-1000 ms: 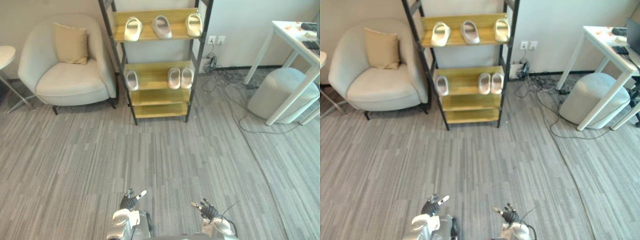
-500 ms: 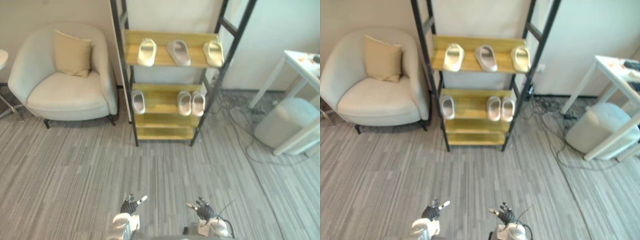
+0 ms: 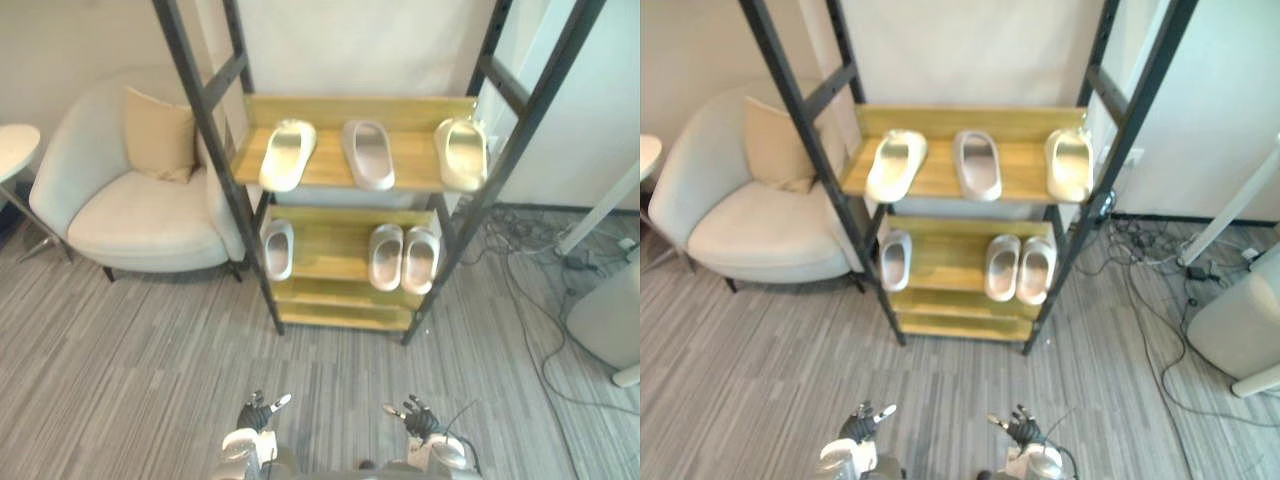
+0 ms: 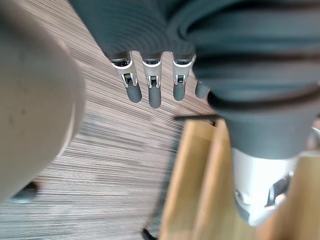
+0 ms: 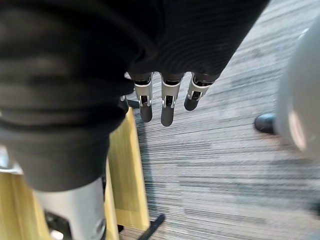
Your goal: Organize the slippers on the shoe rack
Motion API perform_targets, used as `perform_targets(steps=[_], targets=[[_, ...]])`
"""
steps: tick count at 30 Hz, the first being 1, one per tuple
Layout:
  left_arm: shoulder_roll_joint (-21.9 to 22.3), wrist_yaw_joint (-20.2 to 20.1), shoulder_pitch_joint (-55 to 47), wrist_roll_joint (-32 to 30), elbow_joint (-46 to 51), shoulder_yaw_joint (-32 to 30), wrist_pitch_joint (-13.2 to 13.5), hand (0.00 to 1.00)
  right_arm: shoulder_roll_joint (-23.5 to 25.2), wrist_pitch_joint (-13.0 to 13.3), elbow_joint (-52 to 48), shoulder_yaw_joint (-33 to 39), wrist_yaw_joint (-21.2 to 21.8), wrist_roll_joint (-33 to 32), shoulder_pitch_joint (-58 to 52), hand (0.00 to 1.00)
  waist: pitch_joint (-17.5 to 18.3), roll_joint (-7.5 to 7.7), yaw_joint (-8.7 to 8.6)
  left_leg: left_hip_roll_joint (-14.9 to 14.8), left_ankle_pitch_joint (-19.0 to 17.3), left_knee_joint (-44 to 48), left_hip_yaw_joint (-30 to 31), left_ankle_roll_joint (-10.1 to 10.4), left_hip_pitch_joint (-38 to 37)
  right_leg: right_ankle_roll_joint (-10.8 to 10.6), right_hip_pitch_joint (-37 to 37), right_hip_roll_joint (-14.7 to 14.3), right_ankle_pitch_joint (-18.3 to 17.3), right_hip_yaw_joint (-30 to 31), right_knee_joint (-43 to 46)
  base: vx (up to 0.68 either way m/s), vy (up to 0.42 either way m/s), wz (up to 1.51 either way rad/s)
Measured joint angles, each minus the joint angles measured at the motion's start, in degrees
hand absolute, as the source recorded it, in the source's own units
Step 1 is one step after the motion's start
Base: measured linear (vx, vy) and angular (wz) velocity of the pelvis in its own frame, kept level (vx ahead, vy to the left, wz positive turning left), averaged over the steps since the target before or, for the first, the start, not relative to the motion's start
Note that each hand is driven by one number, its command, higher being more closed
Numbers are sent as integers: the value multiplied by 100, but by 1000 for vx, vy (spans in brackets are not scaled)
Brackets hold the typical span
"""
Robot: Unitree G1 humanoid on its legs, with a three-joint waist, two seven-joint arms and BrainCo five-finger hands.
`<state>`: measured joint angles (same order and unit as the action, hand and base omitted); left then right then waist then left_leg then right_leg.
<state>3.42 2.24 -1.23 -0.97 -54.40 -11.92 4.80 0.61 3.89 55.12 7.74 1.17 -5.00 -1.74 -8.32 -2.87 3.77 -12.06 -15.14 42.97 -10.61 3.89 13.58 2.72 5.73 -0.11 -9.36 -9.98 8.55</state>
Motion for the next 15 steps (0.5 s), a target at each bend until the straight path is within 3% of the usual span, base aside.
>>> perform_targets(steps=[1,2,3,4,5,7,9,10,11,12,13,15], targets=[[-2,1,6,0,-3,17,0,0,-5,2,1,5,-3,0,0,0,-3,6,1,125,35,-604,12,-16,40,-48,51,43,-28,46,-30,352,158,-31],[-9,2,6,-1,-20,64,5,0,-32,2,15,7,-5,-1,-10,0,3,4,2,334,317,-1741,43,-49,29,-171,135,107,-116,131,-85,361,211,-32],[-13,-1,19,4,-29,84,13,0,-52,2,68,-2,-5,0,-13,0,5,10,54,472,951,-2231,146,-121,-17,-283,218,140,-206,277,-100,360,233,-38],[-44,0,40,0,-47,114,33,0,-46,-3,135,-10,-9,1,-3,0,42,88,104,586,958,-2357,48,-195,-144,-335,274,208,-243,414,-106,401,209,-33],[-165,4,44,0,-97,175,74,0,34,5,227,-118,-2,4,-12,0,172,305,131,752,926,-2486,-70,-318,-223,-382,259,369,-194,600,-219,432,180,-21],[-224,-7,53,2,-97,181,85,0,140,3,235,-149,-2,21,-54,0,223,407,151,785,677,-2227,-200,-441,-179,-405,267,484,-167,808,-140,473,207,-15],[-224,-5,54,2,-99,178,87,0,169,0,234,-229,10,49,-54,0,229,406,240,825,507,-2307,-402,-499,-460,-423,180,548,-153,1012,275,294,167,-44],[-219,-6,49,1,-124,179,78,0,156,2,231,-322,29,59,-52,0,238,365,281,833,442,-2508,-530,-520,-733,-444,-51,558,-162,1119,920,189,123,-52],[-224,-6,45,1,-146,184,71,0,158,3,224,-367,39,63,-54,0,234,350,267,844,428,-2619,-585,-527,-873,-604,-241,571,-148,1153,1402,204,151,-45],[-236,-12,30,1,-180,198,50,0,169,-3,195,-409,57,73,-70,0,219,319,245,876,357,-2810,-609,-549,-1138,-928,-746,647,-40,1146,2518,191,129,-20],[-264,-11,41,1,-230,248,24,0,164,19,178,-392,63,74,-48,0,205,330,233,929,288,-2876,-618,-561,-1361,-955,-1071,765,-142,1013,3315,191,114,-8],[-266,-11,42,1,-264,291,-23,0,147,17,191,-387,59,75,-73,0,235,377,196,1011,240,-3043,-593,-562,-1686,-866,-1266,985,-376,659,3572,238,66,19]])
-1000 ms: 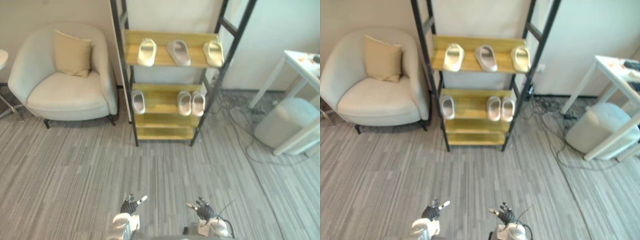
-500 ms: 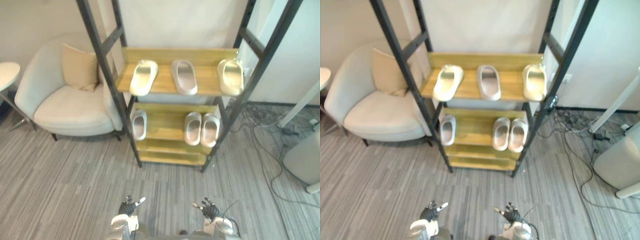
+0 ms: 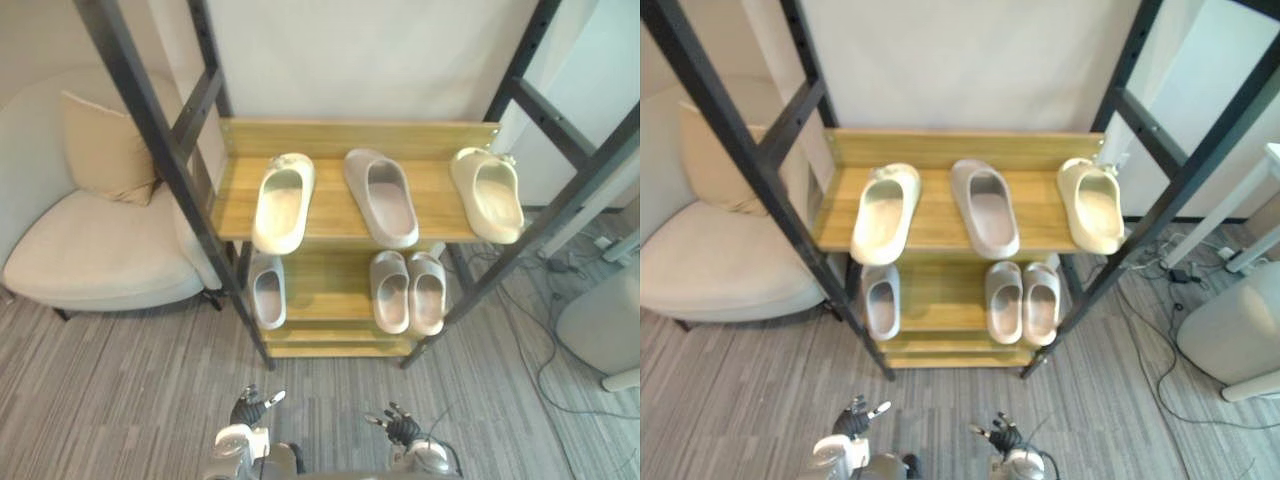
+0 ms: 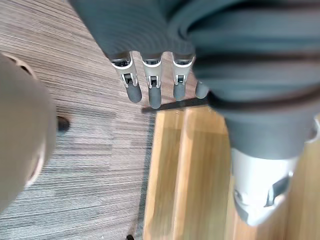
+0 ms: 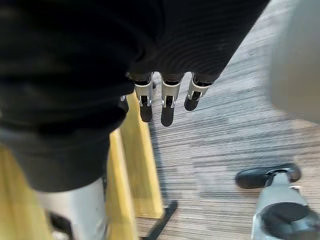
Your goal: Organize the slippers on the shoe rack
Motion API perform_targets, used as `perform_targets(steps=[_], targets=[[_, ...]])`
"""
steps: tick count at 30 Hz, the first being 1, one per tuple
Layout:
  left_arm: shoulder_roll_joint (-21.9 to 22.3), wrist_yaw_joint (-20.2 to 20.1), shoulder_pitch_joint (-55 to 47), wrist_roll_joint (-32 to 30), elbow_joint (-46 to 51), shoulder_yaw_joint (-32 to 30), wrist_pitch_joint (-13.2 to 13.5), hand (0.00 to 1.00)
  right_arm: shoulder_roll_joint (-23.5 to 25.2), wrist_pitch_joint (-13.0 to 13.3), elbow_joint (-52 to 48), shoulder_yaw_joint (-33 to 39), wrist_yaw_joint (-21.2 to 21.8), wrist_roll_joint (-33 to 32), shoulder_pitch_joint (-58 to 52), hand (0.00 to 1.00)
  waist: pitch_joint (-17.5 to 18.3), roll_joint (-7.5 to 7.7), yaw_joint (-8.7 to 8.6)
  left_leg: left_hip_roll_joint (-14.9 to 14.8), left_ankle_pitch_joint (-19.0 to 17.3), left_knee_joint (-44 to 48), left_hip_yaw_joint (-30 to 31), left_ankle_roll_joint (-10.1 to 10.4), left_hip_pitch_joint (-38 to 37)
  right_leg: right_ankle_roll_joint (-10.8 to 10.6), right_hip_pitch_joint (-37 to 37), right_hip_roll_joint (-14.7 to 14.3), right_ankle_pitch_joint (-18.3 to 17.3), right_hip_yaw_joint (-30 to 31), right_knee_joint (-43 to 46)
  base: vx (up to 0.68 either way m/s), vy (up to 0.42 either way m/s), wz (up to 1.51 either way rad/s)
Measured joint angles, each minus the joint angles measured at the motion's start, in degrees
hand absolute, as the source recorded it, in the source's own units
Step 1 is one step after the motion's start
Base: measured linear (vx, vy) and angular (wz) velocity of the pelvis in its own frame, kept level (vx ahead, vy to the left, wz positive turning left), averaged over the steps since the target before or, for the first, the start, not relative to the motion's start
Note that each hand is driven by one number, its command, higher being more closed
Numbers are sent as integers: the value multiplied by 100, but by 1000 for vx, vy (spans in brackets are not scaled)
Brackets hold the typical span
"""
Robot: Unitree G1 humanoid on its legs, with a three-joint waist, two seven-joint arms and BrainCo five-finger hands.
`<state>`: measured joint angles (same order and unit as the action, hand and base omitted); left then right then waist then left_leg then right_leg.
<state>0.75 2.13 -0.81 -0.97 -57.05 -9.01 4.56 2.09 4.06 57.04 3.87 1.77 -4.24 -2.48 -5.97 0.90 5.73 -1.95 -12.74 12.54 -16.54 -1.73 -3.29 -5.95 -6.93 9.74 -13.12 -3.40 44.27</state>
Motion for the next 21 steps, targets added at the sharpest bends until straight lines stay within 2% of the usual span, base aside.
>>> perform_targets(steps=[2,3,4,5,6,7,8,10,16,21], targets=[[8,-1,1,0,-50,-2,2,0,9,6,-3,-1,-1,18,-1,0,10,7,-54,-22,-4,-132,139,10,-175,81,-20,49,-117,-304,-440,155,8,44],[12,-2,2,-1,-87,-5,2,0,10,7,-3,5,-2,77,15,0,17,14,-110,-28,-1,-156,263,27,-186,138,-34,44,-52,-373,-1060,212,-67,54],[5,0,0,-2,-87,-16,3,0,14,6,6,24,-2,105,18,0,46,55,-116,13,-10,-149,319,88,-193,261,-29,7,294,-350,-1726,266,-93,50],[-18,1,9,-3,-83,-35,7,0,26,-11,29,38,-4,118,4,0,105,179,-114,96,-24,-141,401,121,-173,292,-49,13,686,-267,-2193,228,-114,25],[7,8,13,-4,-105,-68,-1,0,1,-13,48,49,-6,155,-1,0,138,160,-113,111,-43,-147,480,154,-157,194,13,11,614,-233,-2323,179,-123,9],[82,7,3,-7,-115,-80,1,0,-65,-12,85,55,-17,189,-1,0,204,-16,-112,15,-34,-152,508,169,-130,226,236,-102,651,-268,-2716,188,-132,-3],[135,7,-40,-6,-170,-92,5,0,-115,-11,130,54,-18,191,-3,0,263,-123,-115,-35,-35,-189,518,171,-133,218,354,-178,699,-267,-3017,213,-127,-9],[203,1,-21,-21,-304,-111,8,0,-210,-12,260,63,-19,192,16,0,315,-196,-109,-59,-18,-333,618,199,-242,192,637,-287,827,-287,-3533,171,-73,-13],[166,-4,48,-116,-469,18,10,0,-370,-4,478,282,-52,191,10,0,387,-169,-117,-42,3,-446,852,232,-379,150,1096,-370,1108,-276,-4344,69,-23,-5],[-55,-3,131,-122,-632,247,10,0,-432,-2,520,276,-54,189,-33,0,369,40,-159,67,3,-428,970,231,-309,113,1112,-290,1182,-270,-4472,-22,14,4]])
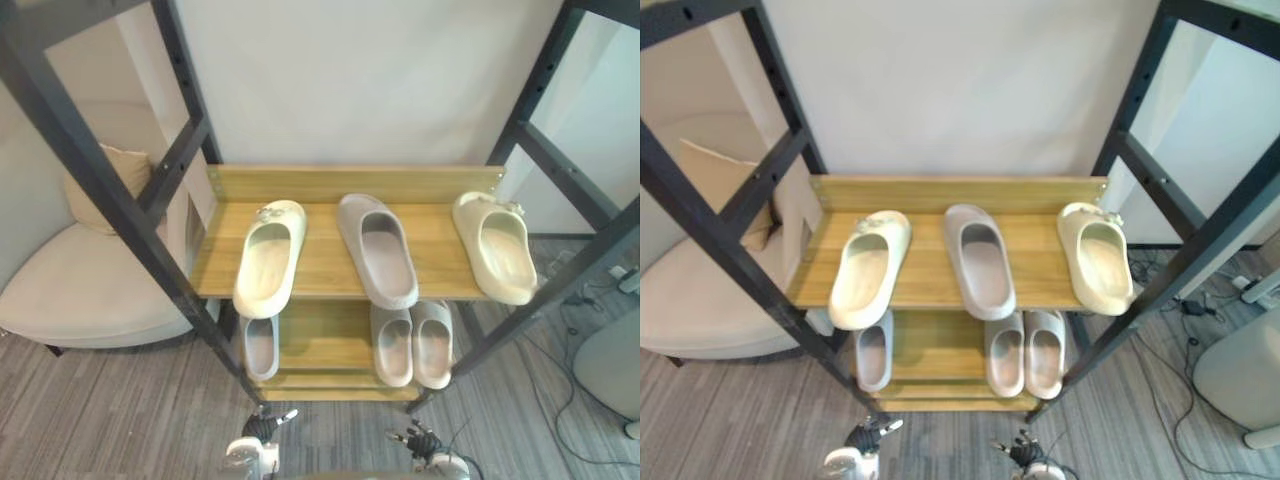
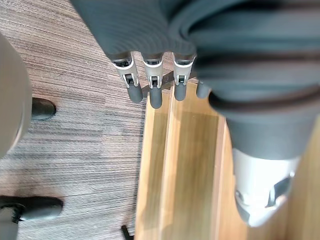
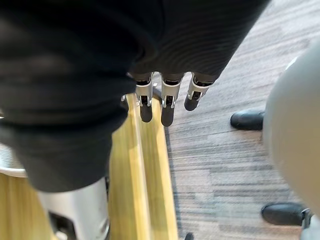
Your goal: Organize the slippers on the shoe rack
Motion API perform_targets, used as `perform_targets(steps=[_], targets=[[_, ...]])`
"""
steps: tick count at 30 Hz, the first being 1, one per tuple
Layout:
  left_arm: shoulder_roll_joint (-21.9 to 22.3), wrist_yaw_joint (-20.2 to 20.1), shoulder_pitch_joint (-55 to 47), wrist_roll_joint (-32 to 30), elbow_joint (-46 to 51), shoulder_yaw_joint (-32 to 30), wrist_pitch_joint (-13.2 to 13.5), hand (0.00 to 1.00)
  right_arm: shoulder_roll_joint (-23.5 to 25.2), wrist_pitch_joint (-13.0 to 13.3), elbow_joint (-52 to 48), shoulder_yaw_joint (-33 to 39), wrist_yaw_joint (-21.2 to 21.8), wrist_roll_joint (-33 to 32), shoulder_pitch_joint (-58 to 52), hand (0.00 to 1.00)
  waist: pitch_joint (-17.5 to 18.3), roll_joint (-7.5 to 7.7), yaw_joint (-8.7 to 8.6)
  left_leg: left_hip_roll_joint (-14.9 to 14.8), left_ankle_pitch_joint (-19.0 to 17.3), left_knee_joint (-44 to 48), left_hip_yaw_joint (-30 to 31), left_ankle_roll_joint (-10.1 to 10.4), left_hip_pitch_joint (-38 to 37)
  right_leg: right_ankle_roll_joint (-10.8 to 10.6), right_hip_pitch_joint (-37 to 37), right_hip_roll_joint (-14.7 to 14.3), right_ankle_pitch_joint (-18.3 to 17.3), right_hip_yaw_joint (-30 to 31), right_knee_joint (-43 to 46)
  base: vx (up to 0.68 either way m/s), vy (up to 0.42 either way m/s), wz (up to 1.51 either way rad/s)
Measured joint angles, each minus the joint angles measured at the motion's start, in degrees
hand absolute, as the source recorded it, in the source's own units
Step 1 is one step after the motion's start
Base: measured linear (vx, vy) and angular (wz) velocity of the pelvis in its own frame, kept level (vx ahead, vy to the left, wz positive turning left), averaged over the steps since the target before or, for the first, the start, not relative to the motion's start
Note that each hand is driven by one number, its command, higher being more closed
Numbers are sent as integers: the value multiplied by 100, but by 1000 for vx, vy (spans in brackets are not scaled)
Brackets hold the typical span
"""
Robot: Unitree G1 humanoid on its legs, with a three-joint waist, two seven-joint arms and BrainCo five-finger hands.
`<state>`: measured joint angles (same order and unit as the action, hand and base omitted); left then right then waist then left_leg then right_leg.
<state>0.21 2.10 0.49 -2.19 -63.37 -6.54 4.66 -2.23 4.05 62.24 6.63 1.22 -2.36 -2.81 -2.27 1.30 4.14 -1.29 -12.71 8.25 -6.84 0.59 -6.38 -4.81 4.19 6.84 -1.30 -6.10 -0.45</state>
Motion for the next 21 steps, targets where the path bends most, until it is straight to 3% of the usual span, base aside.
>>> perform_targets(steps=[6,10,16,21], targets=[[-229,9,-9,-3,-141,209,-1,0,-21,16,-398,-191,-19,-2,-181,0,6,19,-83,83,-1,-1,110,-2,18,-4,-16,59,5,60,0,-77,10,2],[-347,20,-92,-6,-128,327,-3,0,-65,15,-2205,-648,-58,2,-913,0,-11,-29,-111,53,0,-32,74,0,29,-62,-111,24,75,181,8,-94,-24,-11],[-393,41,-356,-10,103,314,4,0,-364,140,-4981,-667,-126,286,-1770,0,-10,-17,-180,-2,45,-212,-150,68,21,-64,-266,-44,184,435,-10,-77,-19,-23],[-397,40,-465,-69,217,296,5,0,-379,287,-6169,-603,-37,650,-2157,0,-8,-21,-293,-26,56,-224,-211,85,11,-60,-319,-91,193,490,-43,33,-16,-7]])
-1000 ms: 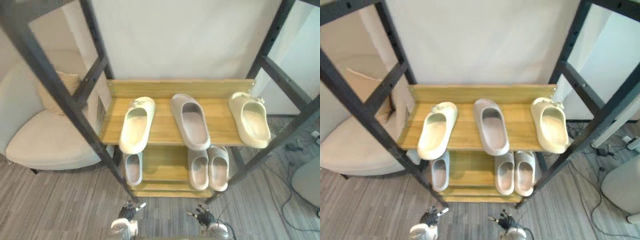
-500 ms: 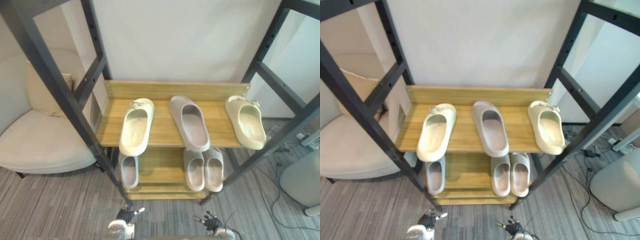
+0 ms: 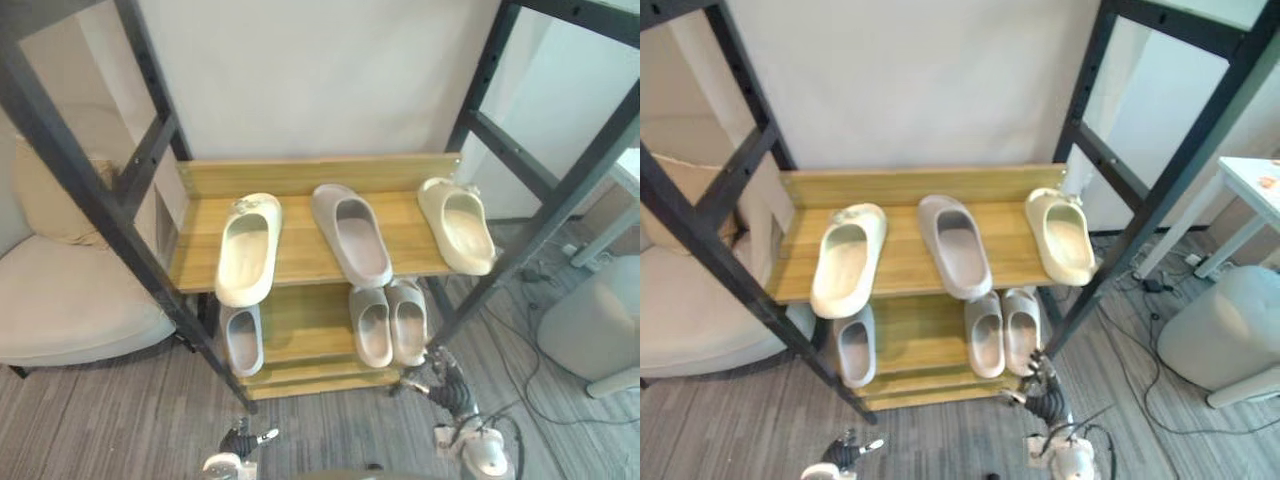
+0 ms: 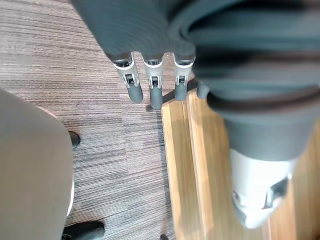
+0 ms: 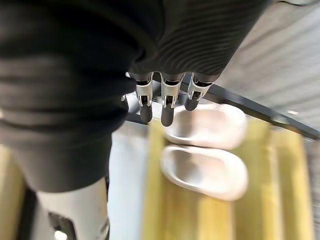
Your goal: Organize the slippers on the shoe rack
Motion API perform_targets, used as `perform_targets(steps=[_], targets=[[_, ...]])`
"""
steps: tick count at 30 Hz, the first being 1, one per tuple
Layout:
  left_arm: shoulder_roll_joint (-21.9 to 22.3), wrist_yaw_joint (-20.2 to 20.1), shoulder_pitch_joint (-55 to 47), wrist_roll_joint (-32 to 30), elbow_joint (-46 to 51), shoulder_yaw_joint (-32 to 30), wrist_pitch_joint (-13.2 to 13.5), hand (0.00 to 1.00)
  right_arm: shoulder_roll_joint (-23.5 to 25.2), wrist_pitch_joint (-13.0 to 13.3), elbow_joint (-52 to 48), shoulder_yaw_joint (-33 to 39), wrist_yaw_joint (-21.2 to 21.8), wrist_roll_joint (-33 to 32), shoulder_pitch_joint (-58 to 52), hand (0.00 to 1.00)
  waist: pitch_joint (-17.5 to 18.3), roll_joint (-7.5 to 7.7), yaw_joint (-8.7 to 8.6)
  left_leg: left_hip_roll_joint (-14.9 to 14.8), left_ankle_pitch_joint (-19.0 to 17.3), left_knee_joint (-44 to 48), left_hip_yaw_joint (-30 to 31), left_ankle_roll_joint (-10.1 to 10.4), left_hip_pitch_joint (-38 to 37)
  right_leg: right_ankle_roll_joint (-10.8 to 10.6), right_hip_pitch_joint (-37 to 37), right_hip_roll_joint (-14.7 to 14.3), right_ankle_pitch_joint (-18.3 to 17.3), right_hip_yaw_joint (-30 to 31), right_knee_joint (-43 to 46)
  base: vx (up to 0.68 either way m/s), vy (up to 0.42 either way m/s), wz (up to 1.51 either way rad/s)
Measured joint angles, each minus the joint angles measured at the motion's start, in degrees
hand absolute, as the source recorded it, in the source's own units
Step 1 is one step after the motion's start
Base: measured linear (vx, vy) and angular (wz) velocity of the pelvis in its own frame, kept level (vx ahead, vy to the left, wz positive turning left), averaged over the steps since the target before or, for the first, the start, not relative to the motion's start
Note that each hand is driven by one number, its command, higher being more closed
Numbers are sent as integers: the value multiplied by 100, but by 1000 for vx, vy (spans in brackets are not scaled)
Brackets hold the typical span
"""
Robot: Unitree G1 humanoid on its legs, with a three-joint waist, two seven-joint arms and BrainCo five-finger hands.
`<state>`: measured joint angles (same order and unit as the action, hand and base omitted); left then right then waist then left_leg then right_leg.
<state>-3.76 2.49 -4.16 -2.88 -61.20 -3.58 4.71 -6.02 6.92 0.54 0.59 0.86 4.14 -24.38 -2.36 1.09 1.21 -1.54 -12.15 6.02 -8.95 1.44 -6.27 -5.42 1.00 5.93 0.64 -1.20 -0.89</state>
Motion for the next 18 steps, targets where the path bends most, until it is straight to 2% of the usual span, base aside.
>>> perform_targets(steps=[4,8,10,18], targets=[[58,-4,-108,-45,159,-148,5,0,133,46,-671,162,56,42,-171,0,1,-21,-43,-11,0,0,-7,0,7,0,2,-11,6,14,-53,36,-13,-4],[96,-23,-221,-46,341,-194,13,0,148,236,-1566,162,80,35,-305,0,1,-28,-74,-41,-3,6,-15,-2,9,1,-31,-12,4,75,-41,2,-16,-7],[112,-31,-241,-46,376,-199,98,0,155,360,-2004,206,83,38,-295,0,-4,-30,-78,-37,-8,6,-80,-6,23,0,-112,-17,3,155,37,-41,-5,-14],[88,-45,-262,-45,312,-144,183,0,140,568,-2514,667,40,42,-134,0,-6,-40,-131,24,-24,18,-94,-31,28,-3,-175,19,2,238,169,-71,-2,-5]])
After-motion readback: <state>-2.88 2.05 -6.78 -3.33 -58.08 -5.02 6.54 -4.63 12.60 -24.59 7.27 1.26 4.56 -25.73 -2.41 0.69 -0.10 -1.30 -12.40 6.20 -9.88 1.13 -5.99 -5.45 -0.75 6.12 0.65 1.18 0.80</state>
